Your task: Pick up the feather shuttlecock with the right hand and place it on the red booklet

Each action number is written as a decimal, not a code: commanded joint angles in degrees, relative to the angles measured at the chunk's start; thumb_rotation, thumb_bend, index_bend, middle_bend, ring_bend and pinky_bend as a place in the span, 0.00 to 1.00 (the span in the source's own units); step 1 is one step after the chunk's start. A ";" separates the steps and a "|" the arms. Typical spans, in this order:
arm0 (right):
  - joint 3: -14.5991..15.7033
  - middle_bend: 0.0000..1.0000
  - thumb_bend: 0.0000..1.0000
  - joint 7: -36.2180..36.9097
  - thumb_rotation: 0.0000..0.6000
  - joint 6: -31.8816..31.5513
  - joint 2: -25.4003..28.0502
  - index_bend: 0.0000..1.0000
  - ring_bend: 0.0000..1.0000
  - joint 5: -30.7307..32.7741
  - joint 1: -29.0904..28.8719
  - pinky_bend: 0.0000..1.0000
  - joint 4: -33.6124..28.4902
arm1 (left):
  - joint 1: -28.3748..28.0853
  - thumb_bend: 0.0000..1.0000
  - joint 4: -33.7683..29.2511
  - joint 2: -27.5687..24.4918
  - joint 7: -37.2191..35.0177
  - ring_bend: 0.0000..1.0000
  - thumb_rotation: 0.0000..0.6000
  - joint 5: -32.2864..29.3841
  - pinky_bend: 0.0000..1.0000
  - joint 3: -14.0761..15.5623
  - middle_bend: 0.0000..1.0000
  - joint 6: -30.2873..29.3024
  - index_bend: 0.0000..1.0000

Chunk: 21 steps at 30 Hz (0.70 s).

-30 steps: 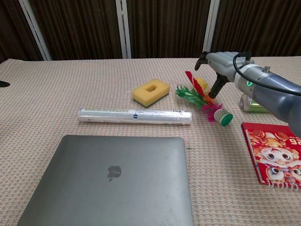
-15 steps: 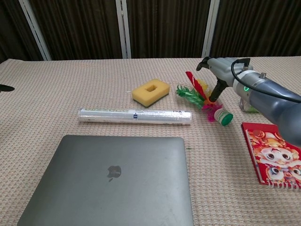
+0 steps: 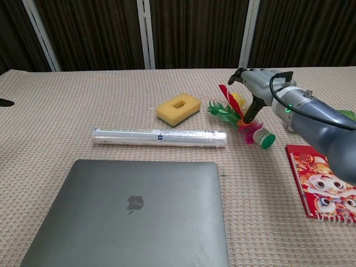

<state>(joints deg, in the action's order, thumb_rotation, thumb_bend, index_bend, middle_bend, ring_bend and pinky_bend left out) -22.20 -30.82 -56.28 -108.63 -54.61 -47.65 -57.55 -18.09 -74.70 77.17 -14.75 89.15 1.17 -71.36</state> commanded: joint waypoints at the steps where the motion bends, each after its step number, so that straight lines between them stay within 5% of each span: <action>1: 0.34 0.00 0.11 0.09 1.00 1.20 -0.73 0.15 0.00 0.88 -0.18 0.00 1.13 | 0.04 0.04 0.09 -0.01 -0.09 0.00 1.00 -0.03 0.00 0.05 0.00 -0.02 0.00; 13: 0.64 0.00 0.12 3.59 1.00 6.87 -4.26 0.17 0.00 2.09 -2.36 0.00 10.93 | -0.32 0.04 0.72 0.23 -0.78 0.00 1.00 -0.65 0.00 0.02 0.00 0.96 0.00; 21: 1.09 0.00 0.33 7.73 1.00 7.58 -5.81 0.53 0.00 0.08 -2.93 0.00 13.61 | -0.42 0.04 0.93 0.19 -1.40 0.00 1.00 -0.62 0.00 0.06 0.00 0.98 0.00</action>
<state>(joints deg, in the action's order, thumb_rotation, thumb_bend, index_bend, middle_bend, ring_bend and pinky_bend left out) -21.17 -23.86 -48.35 -114.20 -53.90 -50.48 -44.06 -18.50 -73.78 77.37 -16.14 88.51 1.22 -70.38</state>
